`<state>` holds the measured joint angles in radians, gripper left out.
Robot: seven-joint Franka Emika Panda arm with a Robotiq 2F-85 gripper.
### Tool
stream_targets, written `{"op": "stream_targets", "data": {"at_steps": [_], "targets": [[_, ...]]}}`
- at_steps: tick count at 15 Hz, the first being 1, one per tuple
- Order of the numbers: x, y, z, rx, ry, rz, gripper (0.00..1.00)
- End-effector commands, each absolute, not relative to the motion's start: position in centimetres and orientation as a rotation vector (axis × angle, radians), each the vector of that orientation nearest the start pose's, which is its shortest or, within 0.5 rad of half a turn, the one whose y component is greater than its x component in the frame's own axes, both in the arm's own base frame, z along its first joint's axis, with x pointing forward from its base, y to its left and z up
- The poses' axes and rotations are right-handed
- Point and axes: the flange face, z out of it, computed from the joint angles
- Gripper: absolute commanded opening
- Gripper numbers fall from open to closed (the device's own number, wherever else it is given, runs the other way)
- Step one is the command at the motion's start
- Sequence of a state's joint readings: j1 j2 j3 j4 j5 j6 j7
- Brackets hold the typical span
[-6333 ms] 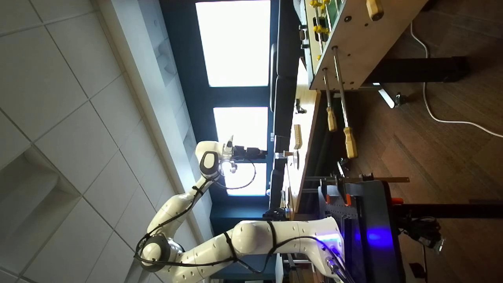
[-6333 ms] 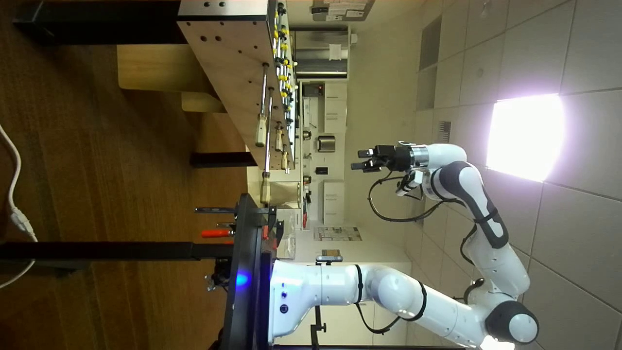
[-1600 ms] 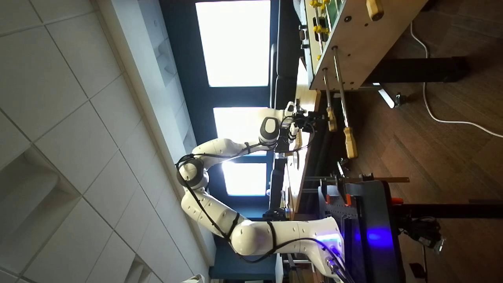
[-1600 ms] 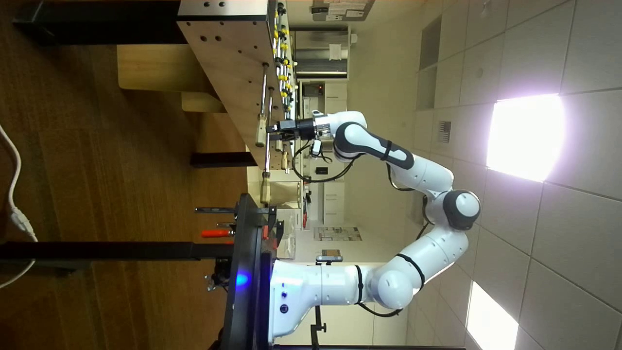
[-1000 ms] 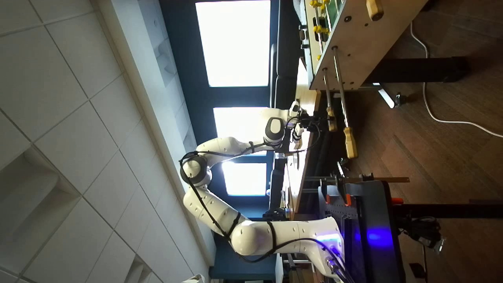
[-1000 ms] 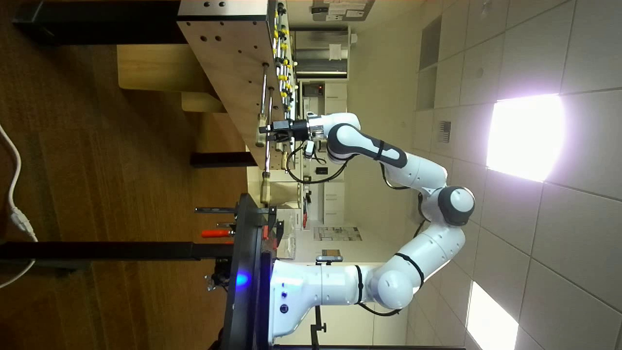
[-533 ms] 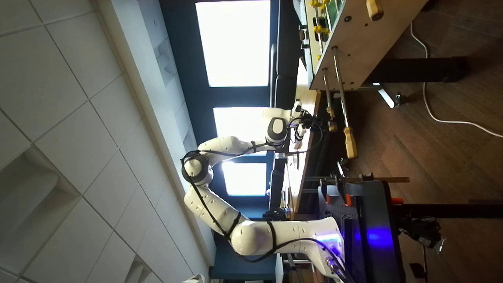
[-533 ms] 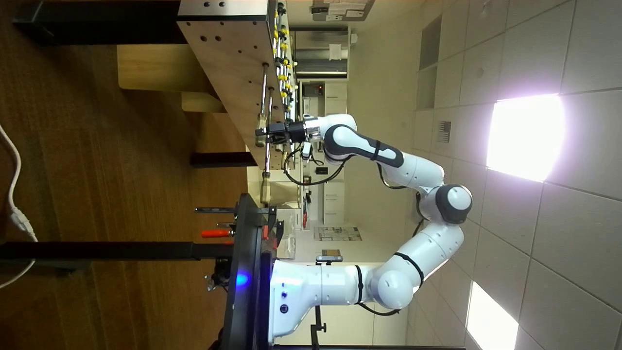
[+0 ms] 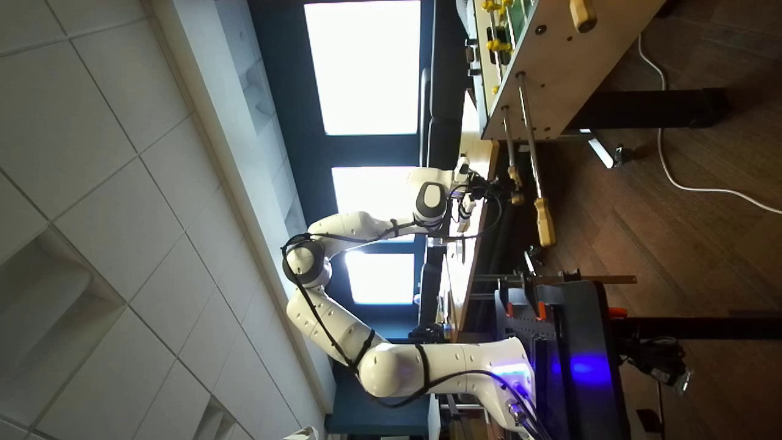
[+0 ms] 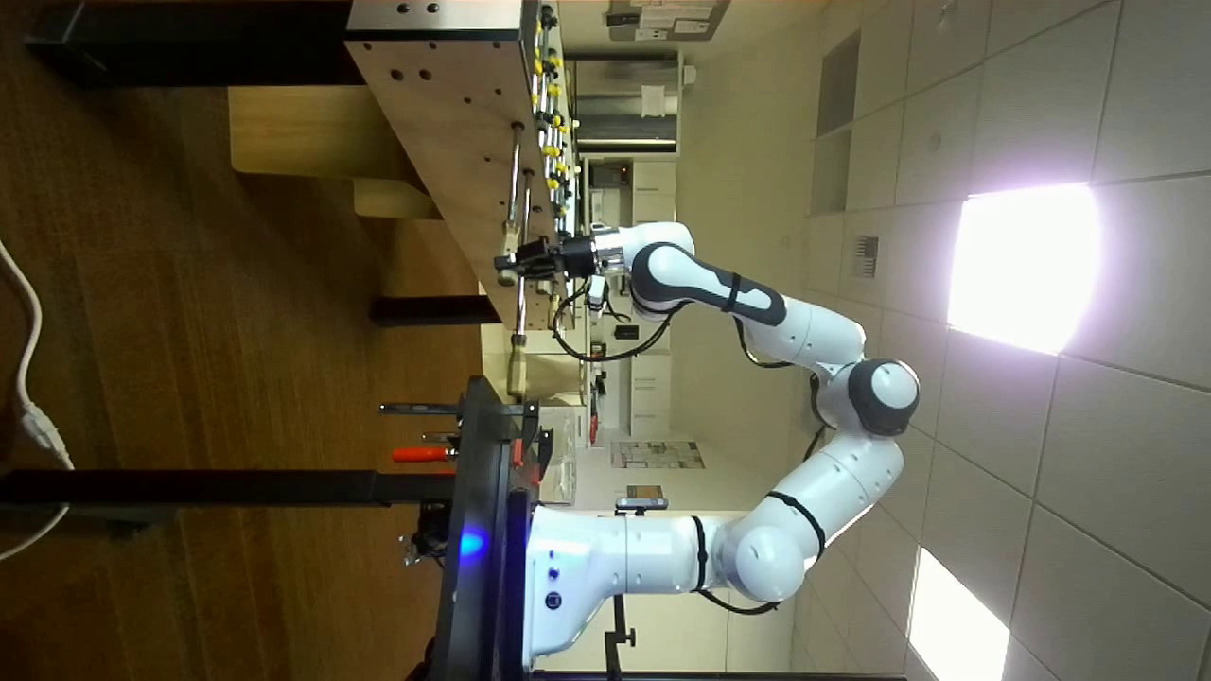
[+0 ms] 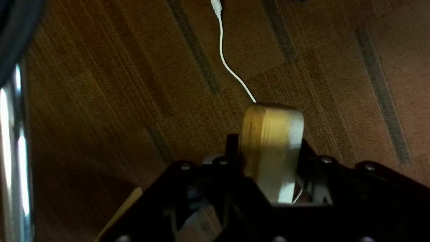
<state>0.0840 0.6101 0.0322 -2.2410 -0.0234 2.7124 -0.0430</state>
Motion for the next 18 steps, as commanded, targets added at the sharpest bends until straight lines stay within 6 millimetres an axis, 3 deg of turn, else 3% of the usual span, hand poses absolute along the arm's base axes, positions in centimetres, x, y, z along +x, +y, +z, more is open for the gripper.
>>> {"op": "stream_targets", "data": {"at_steps": [1, 9, 13, 18], "targets": [[51.5, 6.2, 10.3, -3.135, -0.262, 0.164, 0.16], [53.4, 7.6, 12.4, -3.147, -0.282, 0.164, 0.16], [55.3, 9.3, 13.5, -3.147, -0.291, 0.221, 0.16], [58.4, 10.8, 12.8, -3.156, -0.321, 0.284, 0.16]]}}
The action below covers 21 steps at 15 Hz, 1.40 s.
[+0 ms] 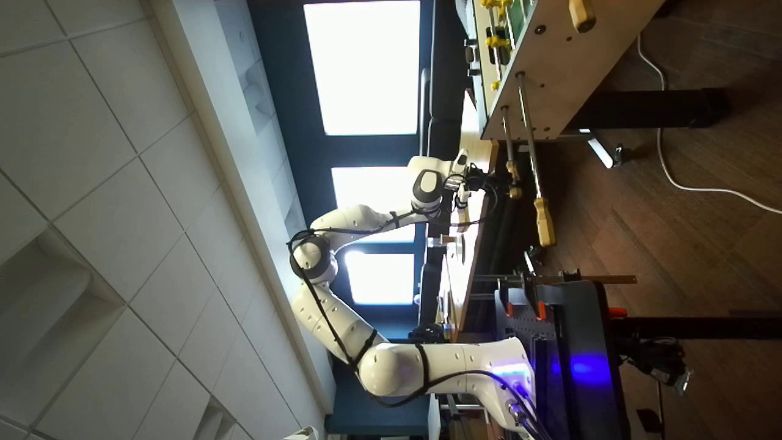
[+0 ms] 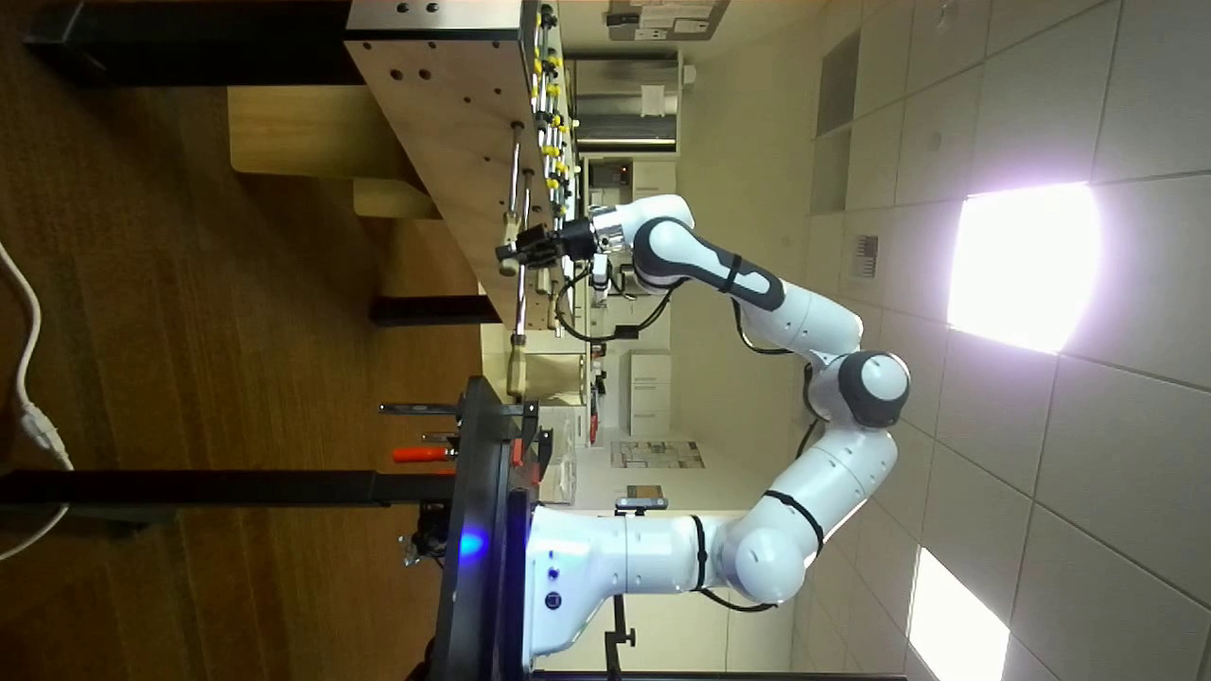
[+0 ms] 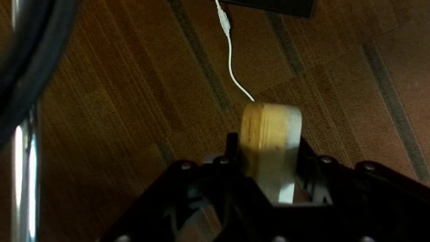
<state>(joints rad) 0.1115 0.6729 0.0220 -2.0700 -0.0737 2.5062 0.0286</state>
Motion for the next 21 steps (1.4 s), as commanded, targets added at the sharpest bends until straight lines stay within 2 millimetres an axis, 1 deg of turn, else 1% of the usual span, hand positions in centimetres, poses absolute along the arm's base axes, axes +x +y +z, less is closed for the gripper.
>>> {"op": "stream_targets", "data": {"at_steps": [1, 3, 10, 15, 18, 21], "targets": [[59.1, 10.9, 12.7, -3.156, -0.328, 0.296, 0.16], [60.6, 11.0, 12.5, -3.16, -0.347, 0.317, 0.16], [67.0, 10.1, 12.2, -3.167, -0.323, 0.326, 0.16], [71.2, 10.8, 12.1, -3.174, -0.348, 0.306, 0.16], [73.1, 11.4, 12.2, -3.174, -0.358, 0.299, 0.16], [73.9, 11.6, 12.2, -3.174, -0.361, 0.362, 0.16]]}}
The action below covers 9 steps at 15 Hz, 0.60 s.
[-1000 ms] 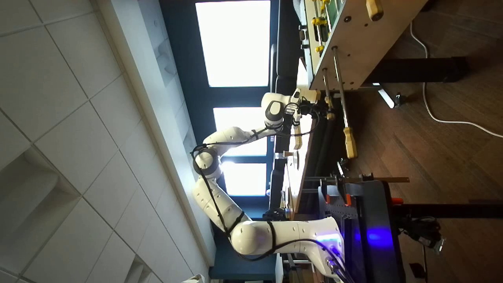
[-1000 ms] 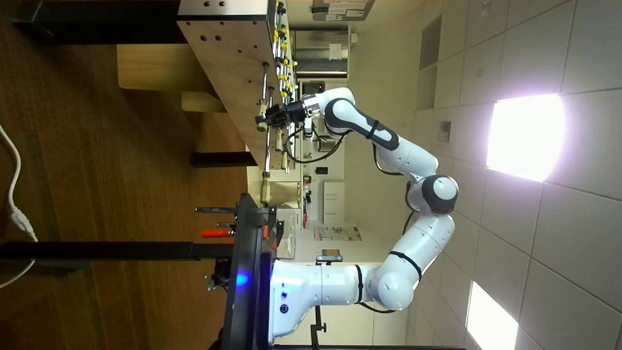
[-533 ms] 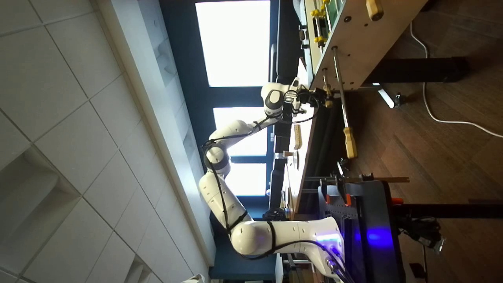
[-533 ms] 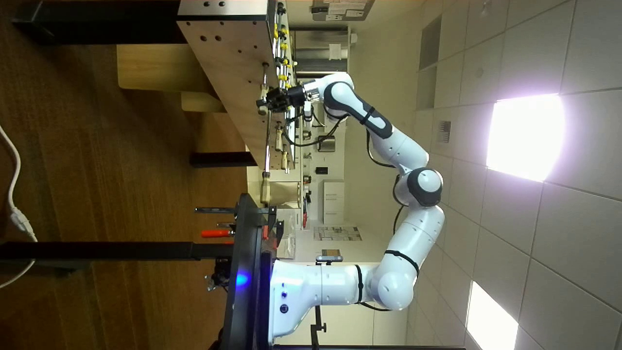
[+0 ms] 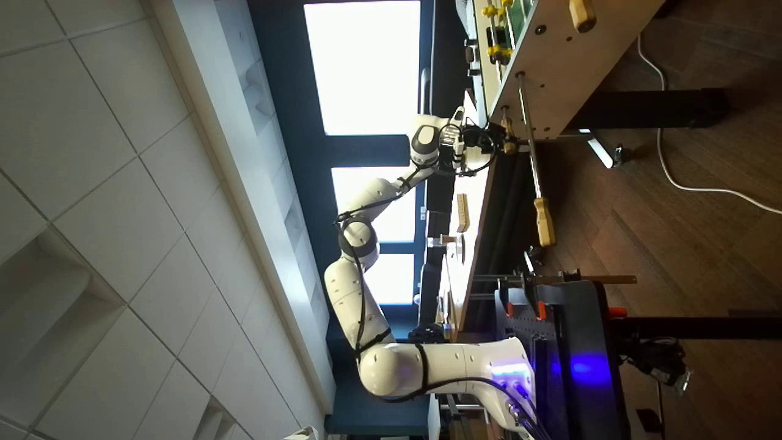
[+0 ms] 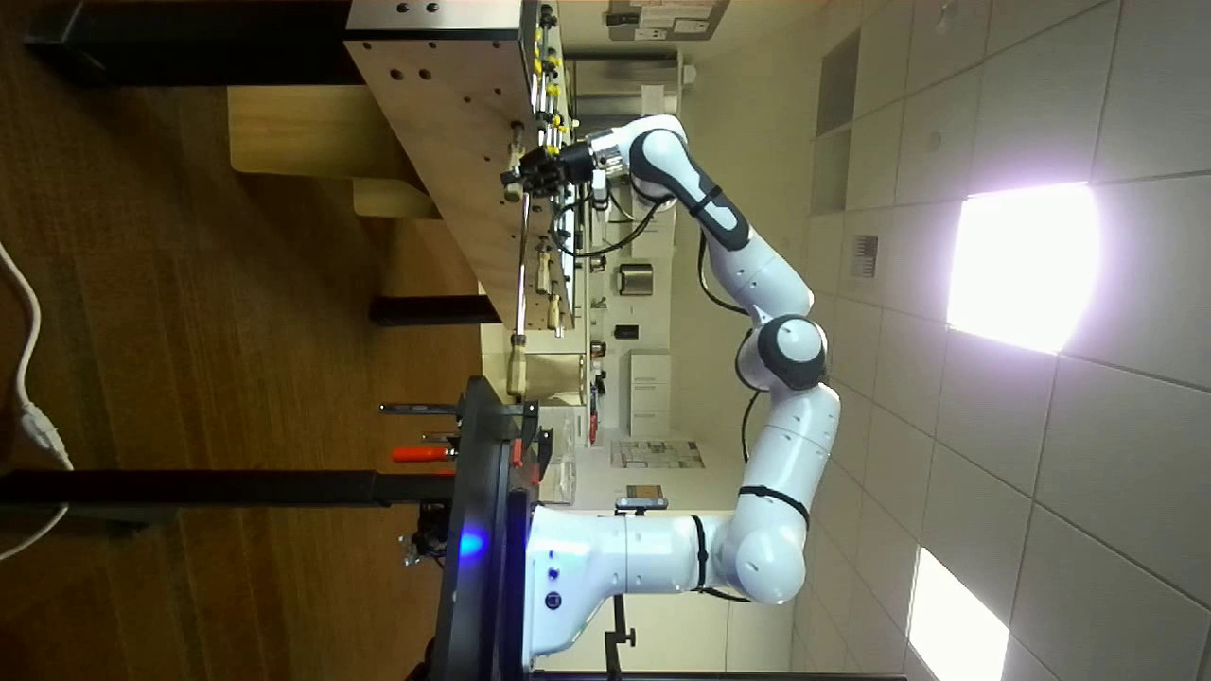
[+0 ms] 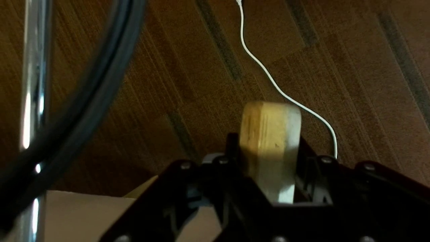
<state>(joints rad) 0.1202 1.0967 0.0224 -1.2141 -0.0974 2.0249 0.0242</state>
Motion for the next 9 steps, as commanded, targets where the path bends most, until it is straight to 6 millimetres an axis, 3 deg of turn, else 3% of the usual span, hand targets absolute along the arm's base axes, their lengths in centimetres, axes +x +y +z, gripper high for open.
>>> {"op": "stream_targets", "data": {"at_steps": [1, 9], "targets": [[74.06, 11.67, 12.14, -3.176, -0.361, 0.378, 0.16], [74.95, 11.82, 12.72, -3.171, -0.33, 0.433, 0.16]]}}
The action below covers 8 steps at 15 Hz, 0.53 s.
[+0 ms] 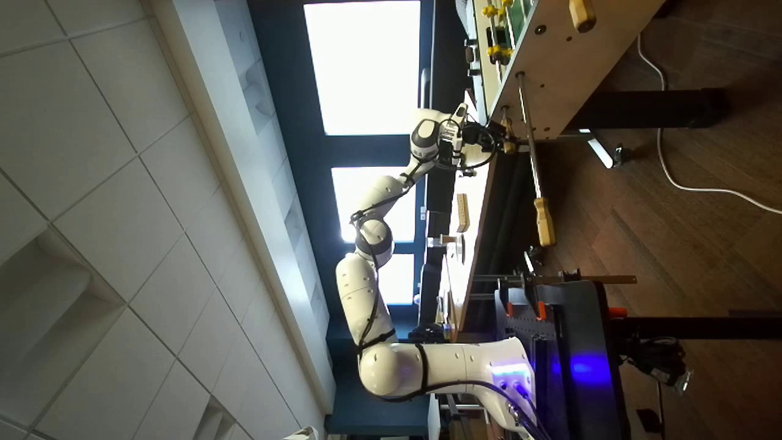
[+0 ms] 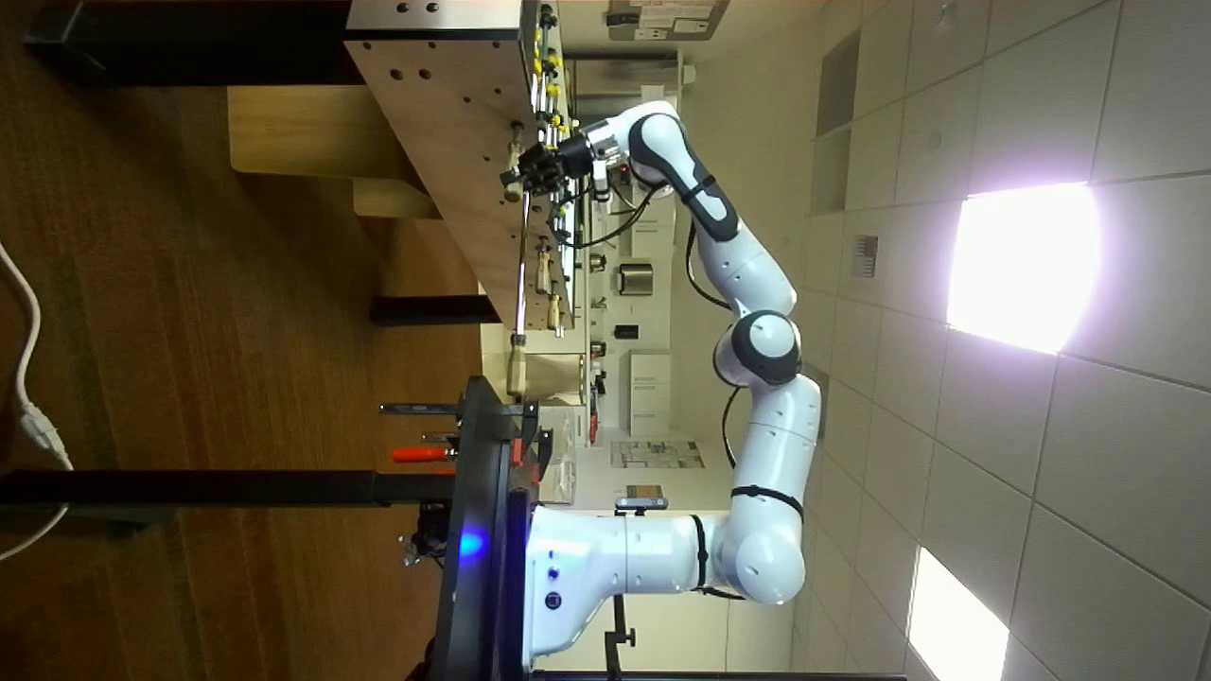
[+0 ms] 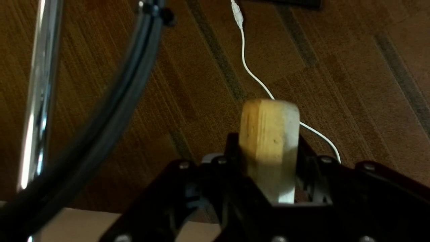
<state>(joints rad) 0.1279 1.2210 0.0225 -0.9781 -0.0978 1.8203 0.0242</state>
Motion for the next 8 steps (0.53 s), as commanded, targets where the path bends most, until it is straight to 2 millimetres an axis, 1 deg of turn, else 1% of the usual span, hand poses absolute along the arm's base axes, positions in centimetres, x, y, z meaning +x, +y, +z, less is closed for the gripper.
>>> {"op": "stream_targets", "data": {"at_steps": [1, 3, 4, 5, 6, 7, 8], "targets": [[75.0, 11.9, 12.9, -3.166, -0.321, 0.429, 0.16], [75.1, 11.9, 13.1, -3.159, -0.313, 0.427, 0.16], [75.0, 11.8, 13.2, -3.155, -0.314, 0.43, 0.66], [75.1, 11.9, 13.4, -3.155, -0.316, 0.424, 0.67], [75.6, 12.1, 14.5, -3.153, -0.328, 0.372, 0.72], [76.2, 12.6, 16.1, -3.151, -0.358, 0.309, 0.81], [76.9, 13.2, 17.8, -3.143, -0.382, 0.24, 0.88]]}}
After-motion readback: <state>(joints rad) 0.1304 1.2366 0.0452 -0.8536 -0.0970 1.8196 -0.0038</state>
